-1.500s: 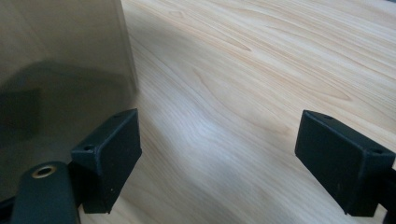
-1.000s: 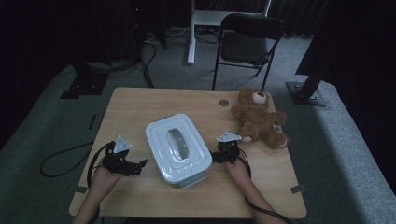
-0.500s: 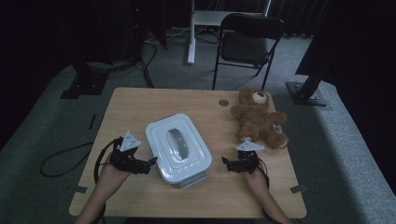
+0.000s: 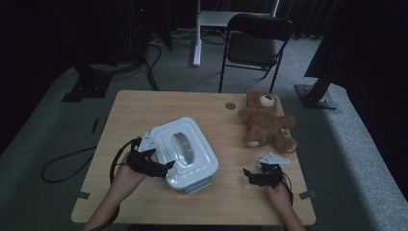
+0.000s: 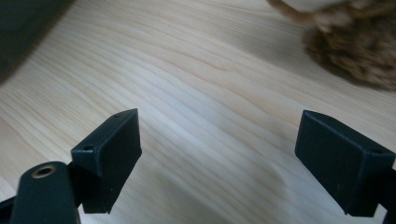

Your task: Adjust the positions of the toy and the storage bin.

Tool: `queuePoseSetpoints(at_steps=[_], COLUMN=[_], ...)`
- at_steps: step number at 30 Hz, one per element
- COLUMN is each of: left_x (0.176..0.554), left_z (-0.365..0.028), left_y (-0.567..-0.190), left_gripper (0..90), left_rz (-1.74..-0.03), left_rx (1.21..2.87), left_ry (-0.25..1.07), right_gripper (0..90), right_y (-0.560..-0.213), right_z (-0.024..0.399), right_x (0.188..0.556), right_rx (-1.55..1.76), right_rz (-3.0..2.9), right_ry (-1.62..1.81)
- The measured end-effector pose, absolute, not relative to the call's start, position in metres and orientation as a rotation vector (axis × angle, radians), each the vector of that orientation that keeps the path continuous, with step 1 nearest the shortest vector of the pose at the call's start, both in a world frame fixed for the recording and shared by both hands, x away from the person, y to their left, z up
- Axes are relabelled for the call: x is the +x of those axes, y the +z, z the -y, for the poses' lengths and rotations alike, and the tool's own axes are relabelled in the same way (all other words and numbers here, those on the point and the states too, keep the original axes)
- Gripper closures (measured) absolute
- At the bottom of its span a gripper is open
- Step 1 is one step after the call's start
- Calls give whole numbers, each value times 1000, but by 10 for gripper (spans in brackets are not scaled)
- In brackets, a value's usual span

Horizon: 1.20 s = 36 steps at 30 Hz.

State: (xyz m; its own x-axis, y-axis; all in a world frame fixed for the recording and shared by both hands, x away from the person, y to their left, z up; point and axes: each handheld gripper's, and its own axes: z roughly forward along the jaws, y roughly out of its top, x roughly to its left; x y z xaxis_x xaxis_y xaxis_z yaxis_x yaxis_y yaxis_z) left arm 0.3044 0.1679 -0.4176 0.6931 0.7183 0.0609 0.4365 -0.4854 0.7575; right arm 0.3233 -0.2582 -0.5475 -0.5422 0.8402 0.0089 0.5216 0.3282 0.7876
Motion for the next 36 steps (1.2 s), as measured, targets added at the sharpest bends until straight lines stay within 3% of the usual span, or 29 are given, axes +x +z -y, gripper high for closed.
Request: queuePoseSetpoints(at_steps=[22,36], left_x=[323,334], left_z=[-123,-110], left_y=[-421,-421], left_gripper=[6,7], left_rz=[-883,-887], left_rx=[2233,2231], left_ry=[427,388], right_gripper=[137,137], right_y=[-554,-557], right_z=[302,303], right_x=[299,300], right_rx=[1253,1281], right_rz=[-2164,-2176], right_ry=[1052,1020])
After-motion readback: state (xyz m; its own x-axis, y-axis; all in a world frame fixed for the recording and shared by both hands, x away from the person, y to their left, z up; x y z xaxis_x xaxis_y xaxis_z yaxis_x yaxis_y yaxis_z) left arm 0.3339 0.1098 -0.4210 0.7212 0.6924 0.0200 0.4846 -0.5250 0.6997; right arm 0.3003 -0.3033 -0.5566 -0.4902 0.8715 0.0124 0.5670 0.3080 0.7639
